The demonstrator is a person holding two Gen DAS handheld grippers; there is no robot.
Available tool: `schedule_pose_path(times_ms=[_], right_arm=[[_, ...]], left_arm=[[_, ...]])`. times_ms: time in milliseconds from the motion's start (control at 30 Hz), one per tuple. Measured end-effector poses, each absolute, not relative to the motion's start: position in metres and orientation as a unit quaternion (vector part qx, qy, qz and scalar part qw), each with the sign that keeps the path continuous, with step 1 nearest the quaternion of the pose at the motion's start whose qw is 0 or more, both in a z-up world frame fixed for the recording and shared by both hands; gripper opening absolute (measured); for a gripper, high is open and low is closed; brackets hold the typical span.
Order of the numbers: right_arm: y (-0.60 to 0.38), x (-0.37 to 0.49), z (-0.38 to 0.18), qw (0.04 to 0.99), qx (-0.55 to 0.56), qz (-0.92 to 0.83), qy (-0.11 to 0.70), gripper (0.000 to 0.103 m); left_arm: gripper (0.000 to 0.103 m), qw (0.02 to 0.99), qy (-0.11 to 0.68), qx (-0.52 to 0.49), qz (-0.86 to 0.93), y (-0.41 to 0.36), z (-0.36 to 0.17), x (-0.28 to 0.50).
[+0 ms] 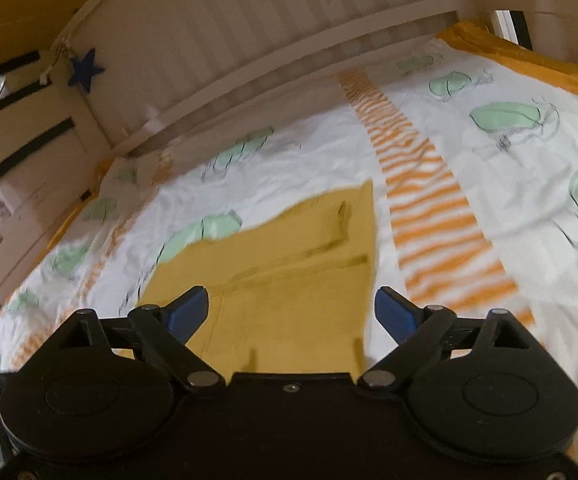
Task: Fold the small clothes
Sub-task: 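Position both grippers at the glittery hem of the folded sweater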
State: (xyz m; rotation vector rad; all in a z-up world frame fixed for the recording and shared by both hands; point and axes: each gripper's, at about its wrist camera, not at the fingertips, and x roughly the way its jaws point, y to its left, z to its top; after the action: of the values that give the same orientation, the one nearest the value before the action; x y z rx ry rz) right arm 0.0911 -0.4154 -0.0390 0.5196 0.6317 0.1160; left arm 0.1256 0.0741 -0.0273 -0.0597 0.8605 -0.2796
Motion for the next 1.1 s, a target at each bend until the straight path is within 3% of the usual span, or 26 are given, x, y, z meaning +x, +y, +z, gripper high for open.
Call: schedule_pose_path(times_ms=[67,267,600,967,1100], right_arm=[[-0.407,0.075,-0.041,0.914,0.242,0.059,0.321,0.099],[-0.389,0.040,-0.059,0.896,0.218,0.059,0.383,0.099],[-0.385,0.015,-0.094,0.860,0.237,0.040,0.450,0.103],[-0.386,0.016,-0.116,0.829,0.288,0.065,0.476,0.103],[-0.387,0.016,-0.118,0.824,0.299,0.070,0.476,0.103]], left_arm=[[0.047,0.892,0.428,-0.025,-0.143,0.075,-0.031,0.115],[0.047,0.861,0.482,-0.015,-0.163,0.075,-0.056,0.084],[0.049,0.862,0.482,0.003,-0.155,0.069,-0.071,0.062],[0.084,0.861,0.478,-0.005,-0.174,0.061,-0.081,0.060],[0.087,0.862,0.474,0.002,-0.182,0.056,-0.083,0.060]])
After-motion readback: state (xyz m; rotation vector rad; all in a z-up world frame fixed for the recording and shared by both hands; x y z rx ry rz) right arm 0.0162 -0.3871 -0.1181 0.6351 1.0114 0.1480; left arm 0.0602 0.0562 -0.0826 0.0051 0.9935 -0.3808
